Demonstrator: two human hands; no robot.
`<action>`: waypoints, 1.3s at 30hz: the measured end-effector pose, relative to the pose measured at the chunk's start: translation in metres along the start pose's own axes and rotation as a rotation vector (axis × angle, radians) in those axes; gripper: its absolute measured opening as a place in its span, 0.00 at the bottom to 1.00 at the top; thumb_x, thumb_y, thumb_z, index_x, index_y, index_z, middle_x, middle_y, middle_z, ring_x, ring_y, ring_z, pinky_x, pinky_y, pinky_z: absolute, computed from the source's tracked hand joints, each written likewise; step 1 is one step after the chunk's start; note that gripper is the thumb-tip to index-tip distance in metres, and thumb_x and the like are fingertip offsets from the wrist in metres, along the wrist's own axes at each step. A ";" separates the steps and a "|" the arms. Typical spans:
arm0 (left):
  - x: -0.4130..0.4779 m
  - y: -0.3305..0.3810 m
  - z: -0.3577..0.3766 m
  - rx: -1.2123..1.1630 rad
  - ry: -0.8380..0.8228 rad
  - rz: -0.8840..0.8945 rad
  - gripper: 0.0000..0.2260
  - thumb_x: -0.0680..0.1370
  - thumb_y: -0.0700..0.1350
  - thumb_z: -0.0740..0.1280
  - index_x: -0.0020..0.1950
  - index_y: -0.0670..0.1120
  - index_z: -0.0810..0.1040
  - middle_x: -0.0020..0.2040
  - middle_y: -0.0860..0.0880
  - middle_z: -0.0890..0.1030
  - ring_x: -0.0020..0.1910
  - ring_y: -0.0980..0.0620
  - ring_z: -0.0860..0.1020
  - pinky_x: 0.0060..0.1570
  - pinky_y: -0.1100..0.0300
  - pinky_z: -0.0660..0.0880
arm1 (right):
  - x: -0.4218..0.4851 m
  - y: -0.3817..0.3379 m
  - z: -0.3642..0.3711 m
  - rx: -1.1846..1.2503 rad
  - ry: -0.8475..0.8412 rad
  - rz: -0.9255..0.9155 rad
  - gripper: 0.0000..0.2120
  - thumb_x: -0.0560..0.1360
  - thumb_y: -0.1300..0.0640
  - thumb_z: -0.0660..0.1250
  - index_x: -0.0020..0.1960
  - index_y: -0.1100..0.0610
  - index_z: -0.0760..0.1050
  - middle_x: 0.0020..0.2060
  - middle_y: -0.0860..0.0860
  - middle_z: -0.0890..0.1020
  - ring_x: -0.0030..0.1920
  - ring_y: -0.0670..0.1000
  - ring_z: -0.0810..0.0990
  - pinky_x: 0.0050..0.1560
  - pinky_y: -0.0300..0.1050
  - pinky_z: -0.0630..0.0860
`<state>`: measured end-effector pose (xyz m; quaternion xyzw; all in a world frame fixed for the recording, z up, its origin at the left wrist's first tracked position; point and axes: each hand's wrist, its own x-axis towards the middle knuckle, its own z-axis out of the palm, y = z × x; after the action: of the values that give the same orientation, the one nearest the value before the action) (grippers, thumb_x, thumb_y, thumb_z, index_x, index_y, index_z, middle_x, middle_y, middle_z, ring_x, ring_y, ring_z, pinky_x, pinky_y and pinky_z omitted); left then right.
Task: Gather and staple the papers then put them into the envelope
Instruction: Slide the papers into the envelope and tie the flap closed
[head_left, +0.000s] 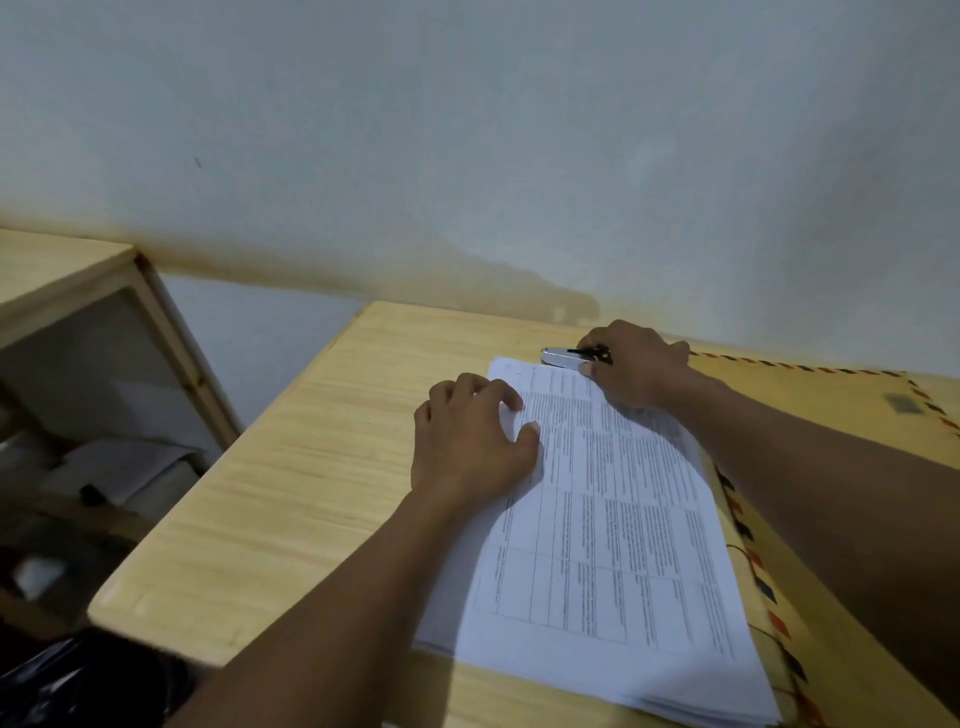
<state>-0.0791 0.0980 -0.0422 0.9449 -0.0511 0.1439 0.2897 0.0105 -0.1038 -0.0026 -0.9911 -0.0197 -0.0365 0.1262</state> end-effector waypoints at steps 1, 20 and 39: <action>0.000 0.000 0.000 0.004 0.001 0.000 0.12 0.74 0.59 0.66 0.56 0.59 0.77 0.61 0.58 0.74 0.66 0.52 0.66 0.66 0.55 0.60 | 0.001 -0.001 -0.001 -0.006 -0.003 0.000 0.14 0.78 0.46 0.64 0.64 0.42 0.75 0.62 0.48 0.76 0.65 0.59 0.72 0.60 0.60 0.62; -0.005 0.004 -0.025 -0.218 -0.060 -0.131 0.11 0.75 0.52 0.70 0.55 0.51 0.82 0.65 0.47 0.75 0.67 0.47 0.73 0.63 0.55 0.69 | -0.092 0.025 -0.024 0.150 0.017 0.240 0.10 0.72 0.47 0.66 0.49 0.52 0.73 0.55 0.56 0.75 0.56 0.60 0.74 0.52 0.52 0.76; -0.056 0.027 -0.066 -0.429 -0.152 -0.311 0.11 0.75 0.41 0.73 0.57 0.46 0.82 0.59 0.37 0.79 0.50 0.40 0.81 0.39 0.61 0.71 | -0.161 0.001 -0.020 0.450 0.091 0.308 0.10 0.72 0.65 0.66 0.52 0.57 0.75 0.52 0.53 0.75 0.58 0.58 0.73 0.51 0.50 0.75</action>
<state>-0.1533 0.1136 0.0080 0.8664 0.0435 0.0121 0.4973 -0.1509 -0.1145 0.0044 -0.9267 0.1296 -0.0560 0.3482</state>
